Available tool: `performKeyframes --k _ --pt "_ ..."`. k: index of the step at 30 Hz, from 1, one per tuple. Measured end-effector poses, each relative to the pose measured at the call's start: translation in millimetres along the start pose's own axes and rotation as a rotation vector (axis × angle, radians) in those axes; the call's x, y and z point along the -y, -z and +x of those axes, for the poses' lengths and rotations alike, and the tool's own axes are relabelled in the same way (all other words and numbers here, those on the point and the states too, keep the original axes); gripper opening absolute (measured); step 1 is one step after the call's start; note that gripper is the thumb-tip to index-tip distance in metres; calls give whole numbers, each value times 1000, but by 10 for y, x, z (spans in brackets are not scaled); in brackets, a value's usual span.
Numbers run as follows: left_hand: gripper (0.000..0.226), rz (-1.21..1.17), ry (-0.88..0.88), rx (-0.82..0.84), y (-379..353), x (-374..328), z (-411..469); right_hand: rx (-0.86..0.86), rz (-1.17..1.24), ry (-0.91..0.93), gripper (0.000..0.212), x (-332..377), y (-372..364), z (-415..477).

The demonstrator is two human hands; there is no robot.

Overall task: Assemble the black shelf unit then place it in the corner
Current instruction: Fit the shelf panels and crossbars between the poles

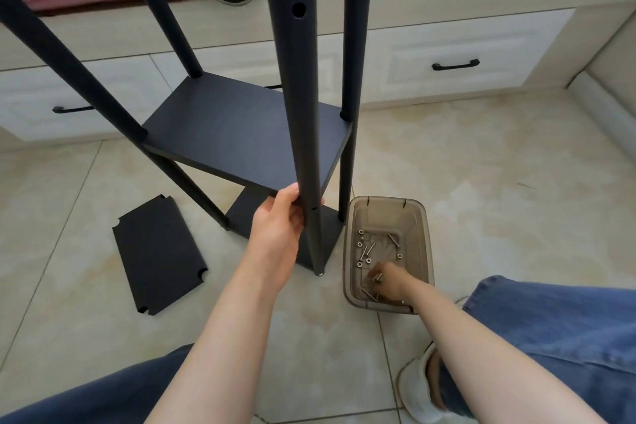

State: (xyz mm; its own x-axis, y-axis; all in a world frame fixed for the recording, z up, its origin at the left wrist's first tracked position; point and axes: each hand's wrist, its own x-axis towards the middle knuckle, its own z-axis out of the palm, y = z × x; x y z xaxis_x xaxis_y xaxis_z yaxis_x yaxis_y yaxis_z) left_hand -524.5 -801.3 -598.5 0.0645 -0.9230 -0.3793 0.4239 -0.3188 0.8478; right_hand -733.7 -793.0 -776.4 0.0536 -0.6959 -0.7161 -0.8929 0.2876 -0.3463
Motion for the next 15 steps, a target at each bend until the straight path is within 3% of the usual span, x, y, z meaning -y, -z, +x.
performKeyframes --k 3,8,11,15 --pt "17 2 2 -29 -30 1 -3 9 17 10 42 9 -66 108" --pt "25 -7 -12 -24 -24 11 4 -199 160 19 49 59 6 306" --pt "44 8 -6 0 -27 8 8 -162 123 36 52 81 55 403" --pt "51 33 -24 -28 -79 -12 16 -135 55 17 52 86 24 485"
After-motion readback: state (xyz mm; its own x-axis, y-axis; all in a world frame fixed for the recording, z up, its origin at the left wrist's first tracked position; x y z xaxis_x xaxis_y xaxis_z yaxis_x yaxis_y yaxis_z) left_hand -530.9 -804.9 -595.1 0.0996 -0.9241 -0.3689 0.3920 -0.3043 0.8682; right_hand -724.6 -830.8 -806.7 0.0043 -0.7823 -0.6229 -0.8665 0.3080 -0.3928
